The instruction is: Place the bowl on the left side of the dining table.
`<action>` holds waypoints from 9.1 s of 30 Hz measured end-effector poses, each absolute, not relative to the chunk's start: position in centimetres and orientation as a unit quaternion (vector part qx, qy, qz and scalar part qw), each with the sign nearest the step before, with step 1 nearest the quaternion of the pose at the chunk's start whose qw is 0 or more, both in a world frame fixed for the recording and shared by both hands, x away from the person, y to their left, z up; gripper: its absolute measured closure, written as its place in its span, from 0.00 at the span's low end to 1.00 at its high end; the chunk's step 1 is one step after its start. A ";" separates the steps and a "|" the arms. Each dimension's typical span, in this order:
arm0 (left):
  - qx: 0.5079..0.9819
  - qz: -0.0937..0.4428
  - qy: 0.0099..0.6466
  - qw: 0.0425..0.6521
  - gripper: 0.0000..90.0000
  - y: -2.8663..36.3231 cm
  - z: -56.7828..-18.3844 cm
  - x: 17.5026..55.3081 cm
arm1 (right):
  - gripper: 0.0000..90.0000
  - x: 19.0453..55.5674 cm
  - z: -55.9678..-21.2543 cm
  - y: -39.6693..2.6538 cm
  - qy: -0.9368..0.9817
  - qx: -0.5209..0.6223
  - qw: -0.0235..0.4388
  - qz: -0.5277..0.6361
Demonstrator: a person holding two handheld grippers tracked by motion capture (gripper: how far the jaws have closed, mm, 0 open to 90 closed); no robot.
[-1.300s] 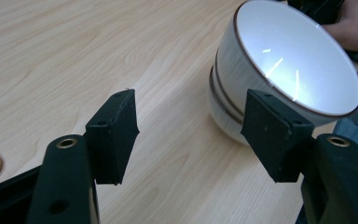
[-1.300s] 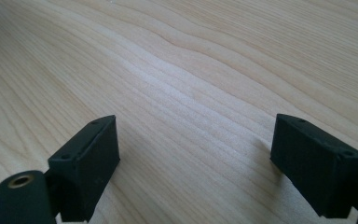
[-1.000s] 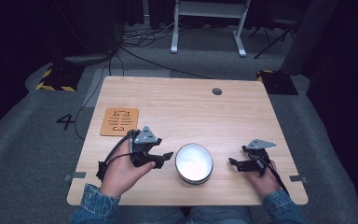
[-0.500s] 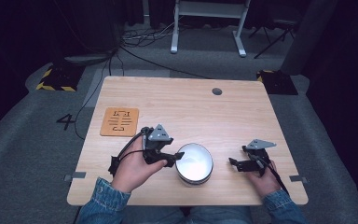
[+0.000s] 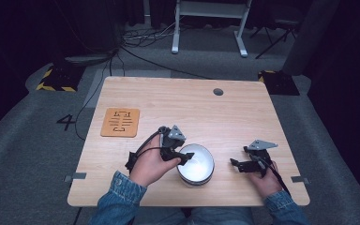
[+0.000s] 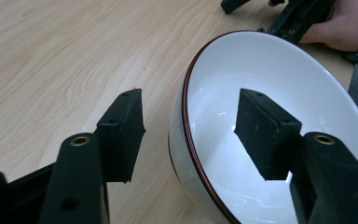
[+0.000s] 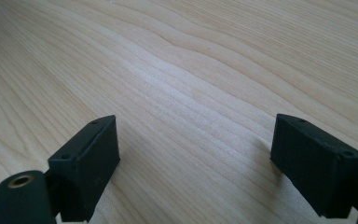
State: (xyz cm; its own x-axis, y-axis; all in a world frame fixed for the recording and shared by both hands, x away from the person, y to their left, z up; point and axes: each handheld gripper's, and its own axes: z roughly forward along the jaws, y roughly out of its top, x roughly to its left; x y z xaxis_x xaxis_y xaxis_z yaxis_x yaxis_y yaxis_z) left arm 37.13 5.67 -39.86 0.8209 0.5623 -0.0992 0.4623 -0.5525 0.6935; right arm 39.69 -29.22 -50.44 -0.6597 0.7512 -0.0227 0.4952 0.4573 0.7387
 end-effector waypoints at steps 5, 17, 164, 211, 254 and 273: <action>0.885 0.069 0.295 0.353 0.57 5.4 -40.2 37.3 | 0.17 39.7 -50.4 -29.2 0.835 0.373 0.176 0.364; 0.893 0.082 0.289 0.337 0.86 5.4 -39.9 36.9 | 0.17 39.7 -50.4 -29.2 0.835 0.373 0.176 0.364; 0.699 0.150 0.610 0.342 0.91 22.5 -33.7 51.6 | 0.17 39.8 -50.4 -29.1 0.833 0.380 0.179 0.361; 0.600 0.104 0.734 0.300 0.90 30.0 -42.3 52.3 | 0.17 39.8 -50.4 -29.0 0.831 0.381 0.178 0.363; 0.629 0.214 0.670 0.331 0.50 27.9 -39.9 52.3 | 0.17 39.8 -50.4 -29.0 0.830 0.383 0.178 0.364; 0.707 0.202 0.555 0.389 0.47 23.9 -34.8 47.5 | 0.17 39.7 -50.4 -29.0 0.829 0.385 0.176 0.364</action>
State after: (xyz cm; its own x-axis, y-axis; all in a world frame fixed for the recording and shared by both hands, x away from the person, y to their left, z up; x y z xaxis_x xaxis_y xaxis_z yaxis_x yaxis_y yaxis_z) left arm 47.50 23.90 -34.76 0.3022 0.9420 -0.1462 0.6283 -0.0815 0.7737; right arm 39.74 -28.95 -50.42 -0.6414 0.7672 -0.0114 0.5105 0.4377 0.7401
